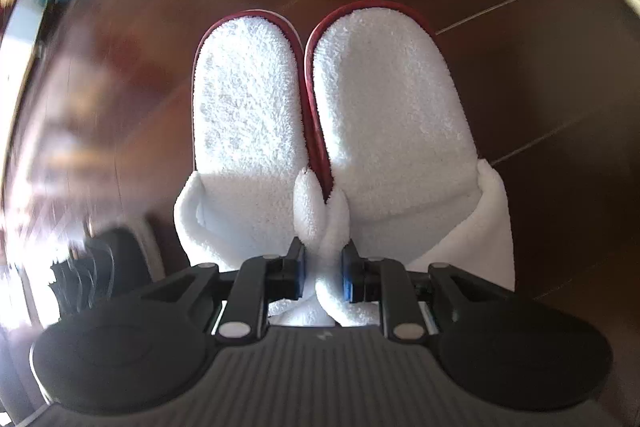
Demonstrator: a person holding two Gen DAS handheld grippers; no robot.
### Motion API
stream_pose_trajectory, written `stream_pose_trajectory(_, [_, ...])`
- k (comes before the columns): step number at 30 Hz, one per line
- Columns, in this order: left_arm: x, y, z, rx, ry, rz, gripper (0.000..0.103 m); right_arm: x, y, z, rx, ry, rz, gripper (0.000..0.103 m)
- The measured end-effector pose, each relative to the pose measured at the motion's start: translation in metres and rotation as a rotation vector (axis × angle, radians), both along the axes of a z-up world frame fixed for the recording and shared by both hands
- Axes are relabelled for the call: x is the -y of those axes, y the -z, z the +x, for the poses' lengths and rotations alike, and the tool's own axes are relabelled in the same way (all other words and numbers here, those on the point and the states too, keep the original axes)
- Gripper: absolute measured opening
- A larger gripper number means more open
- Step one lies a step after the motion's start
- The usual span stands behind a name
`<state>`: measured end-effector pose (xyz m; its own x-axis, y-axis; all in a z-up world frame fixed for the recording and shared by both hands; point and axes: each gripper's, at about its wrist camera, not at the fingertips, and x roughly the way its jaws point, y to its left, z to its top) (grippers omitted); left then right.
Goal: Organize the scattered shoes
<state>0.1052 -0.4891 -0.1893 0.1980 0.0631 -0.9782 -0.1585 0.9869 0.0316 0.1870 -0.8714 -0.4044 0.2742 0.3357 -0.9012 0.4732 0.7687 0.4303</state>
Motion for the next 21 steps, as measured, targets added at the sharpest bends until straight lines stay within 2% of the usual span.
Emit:
stream_pose_trajectory(5, [0.028,0.0,-0.005,0.015,0.061,0.015,0.102,0.077,-0.02,-0.032,0.034,0.199,-0.01,0.019])
stream_pose_trajectory(8, [0.049,0.002,-0.008,0.018,0.119,0.033,0.102,0.124,-0.017,-0.05,0.042,0.318,-0.021,0.019])
stream_pose_trajectory(11, [0.073,0.006,-0.011,0.019,0.179,0.051,0.102,0.131,0.008,-0.074,0.045,0.438,-0.032,0.019])
stream_pose_trajectory(17, [0.109,0.014,-0.017,0.017,0.271,0.079,0.102,0.193,0.011,-0.115,0.036,0.651,-0.061,0.02])
stream_pose_trajectory(21, [0.13,0.023,-0.02,0.004,0.33,0.098,0.102,0.215,0.026,-0.135,0.024,0.761,-0.069,0.02])
